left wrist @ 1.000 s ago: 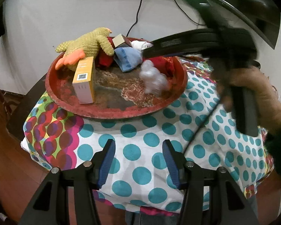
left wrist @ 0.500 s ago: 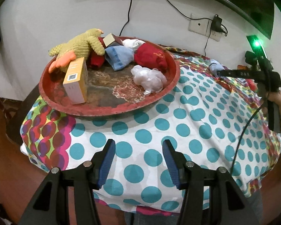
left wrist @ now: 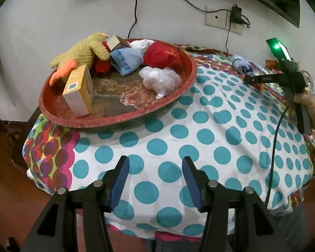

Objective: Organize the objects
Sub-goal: 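Grasp the red-wrapped candy bar with the right gripper and lift it, then grasp the blue sock with the left gripper and lift it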

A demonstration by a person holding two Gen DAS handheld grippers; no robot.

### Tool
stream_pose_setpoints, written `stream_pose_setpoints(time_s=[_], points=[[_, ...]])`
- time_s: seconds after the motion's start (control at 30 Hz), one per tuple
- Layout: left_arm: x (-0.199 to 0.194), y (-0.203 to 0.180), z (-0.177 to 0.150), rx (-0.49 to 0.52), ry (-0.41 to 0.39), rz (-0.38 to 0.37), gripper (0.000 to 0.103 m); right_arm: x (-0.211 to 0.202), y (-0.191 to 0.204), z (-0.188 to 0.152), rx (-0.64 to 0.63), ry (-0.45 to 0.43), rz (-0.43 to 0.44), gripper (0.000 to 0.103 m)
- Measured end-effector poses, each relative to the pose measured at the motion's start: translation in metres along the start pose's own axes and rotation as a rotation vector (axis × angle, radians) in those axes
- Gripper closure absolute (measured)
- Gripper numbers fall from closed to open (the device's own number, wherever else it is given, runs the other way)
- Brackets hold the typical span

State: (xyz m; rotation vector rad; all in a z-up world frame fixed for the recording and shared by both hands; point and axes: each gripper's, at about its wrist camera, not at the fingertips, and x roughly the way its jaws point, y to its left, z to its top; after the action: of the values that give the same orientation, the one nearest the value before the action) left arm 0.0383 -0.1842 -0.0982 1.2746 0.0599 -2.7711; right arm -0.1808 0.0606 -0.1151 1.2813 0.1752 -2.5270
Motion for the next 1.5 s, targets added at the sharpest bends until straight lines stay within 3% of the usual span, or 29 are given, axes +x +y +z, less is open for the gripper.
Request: stream_pose_setpoints(time_s=[0.17, 0.27, 0.47, 0.5, 0.6, 0.77, 0.8, 0.93, 1.1, 1.37, 1.5], points=[[0.001, -0.01, -0.005, 0.055, -0.026, 0.045, 0.049, 0.001, 0.002, -0.003, -0.028, -0.016, 0.007, 0.065], [0.003, -0.017, -0.006, 0.073, -0.019, 0.05, 0.049, 0.0, 0.003, -0.007, -0.029, -0.036, 0.021, 0.083], [-0.006, -0.036, 0.005, 0.099, -0.056, 0.04, 0.049, -0.011, -0.005, -0.018, -0.017, -0.064, 0.041, 0.083], [-0.009, -0.043, 0.01, 0.12, -0.067, 0.029, 0.049, -0.013, -0.006, -0.019, 0.03, -0.063, -0.006, 0.083], [-0.011, -0.065, 0.029, 0.167, -0.086, -0.011, 0.049, -0.018, -0.021, -0.028, 0.056, -0.06, -0.039, 0.083], [0.0, -0.104, 0.077, 0.212, -0.106, -0.163, 0.045, -0.021, -0.058, -0.042, 0.144, -0.056, -0.067, 0.083], [0.006, -0.116, 0.09, 0.238, -0.115, -0.178, 0.043, -0.02, -0.063, -0.043, 0.13, -0.045, -0.109, 0.083], [0.034, -0.16, 0.137, 0.31, -0.1, -0.248, 0.039, -0.018, -0.069, -0.044, 0.148, -0.043, -0.079, 0.083], [0.1, -0.202, 0.204, 0.22, -0.011, -0.355, 0.038, -0.015, -0.07, -0.044, 0.139, -0.041, -0.093, 0.082], [0.183, -0.251, 0.26, 0.214, 0.086, -0.33, 0.038, -0.015, -0.061, -0.043, 0.147, -0.043, -0.084, 0.079], [0.218, -0.258, 0.262, 0.187, 0.105, -0.246, 0.038, -0.016, -0.068, -0.045, 0.194, -0.054, -0.035, 0.079]])
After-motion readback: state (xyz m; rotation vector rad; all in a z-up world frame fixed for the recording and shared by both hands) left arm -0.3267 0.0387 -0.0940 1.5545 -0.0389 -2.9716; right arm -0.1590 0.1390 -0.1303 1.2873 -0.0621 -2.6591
